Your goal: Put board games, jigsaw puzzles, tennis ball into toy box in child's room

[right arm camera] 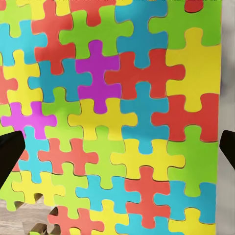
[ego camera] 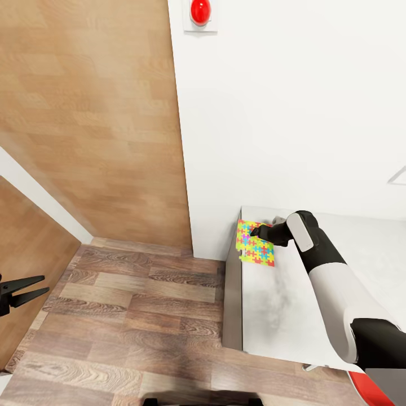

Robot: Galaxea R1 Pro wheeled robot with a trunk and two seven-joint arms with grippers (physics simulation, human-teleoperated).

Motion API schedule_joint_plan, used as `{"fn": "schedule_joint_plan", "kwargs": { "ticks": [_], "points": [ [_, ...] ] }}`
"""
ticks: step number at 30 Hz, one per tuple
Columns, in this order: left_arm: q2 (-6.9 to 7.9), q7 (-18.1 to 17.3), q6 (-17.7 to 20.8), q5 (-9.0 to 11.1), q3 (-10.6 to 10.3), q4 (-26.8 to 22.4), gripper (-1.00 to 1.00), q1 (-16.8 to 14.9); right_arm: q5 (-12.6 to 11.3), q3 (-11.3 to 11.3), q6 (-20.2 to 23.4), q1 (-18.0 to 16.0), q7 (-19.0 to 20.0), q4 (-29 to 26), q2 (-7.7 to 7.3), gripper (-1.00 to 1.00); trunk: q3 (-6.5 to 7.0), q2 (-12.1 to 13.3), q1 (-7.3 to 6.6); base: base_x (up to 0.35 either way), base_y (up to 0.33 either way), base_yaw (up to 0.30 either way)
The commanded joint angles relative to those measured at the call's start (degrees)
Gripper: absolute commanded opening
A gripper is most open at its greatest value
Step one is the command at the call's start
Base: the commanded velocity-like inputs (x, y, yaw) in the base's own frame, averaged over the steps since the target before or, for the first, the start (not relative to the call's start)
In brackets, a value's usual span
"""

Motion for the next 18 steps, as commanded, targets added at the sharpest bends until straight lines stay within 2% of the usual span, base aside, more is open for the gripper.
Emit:
{"fn": "schedule_joint_plan", "kwargs": {
  "ticks": [1,12,18],
  "points": [
    [0.02,-0.1,0.2,0.0,0.0,0.0,1.0,0.0,-0.6,0.0,0.1,0.0,-0.5,0.0,-0.01,1.0,-0.09,-0.1,0.03,0.0,0.0,0.0],
    [0.02,-0.1,0.2,0.0,0.0,0.0,1.0,0.0,-0.6,0.0,0.1,0.0,-0.5,0.0,-0.01,1.0,-0.09,-0.1,0.03,0.0,0.014,0.0],
    [0.03,-0.1,0.2,0.0,0.0,0.0,1.0,0.0,-0.6,0.0,0.1,-0.1,-0.5,0.0,-0.01,1.0,-0.09,-0.1,0.03,0.0,0.094,0.0]
  ]
}}
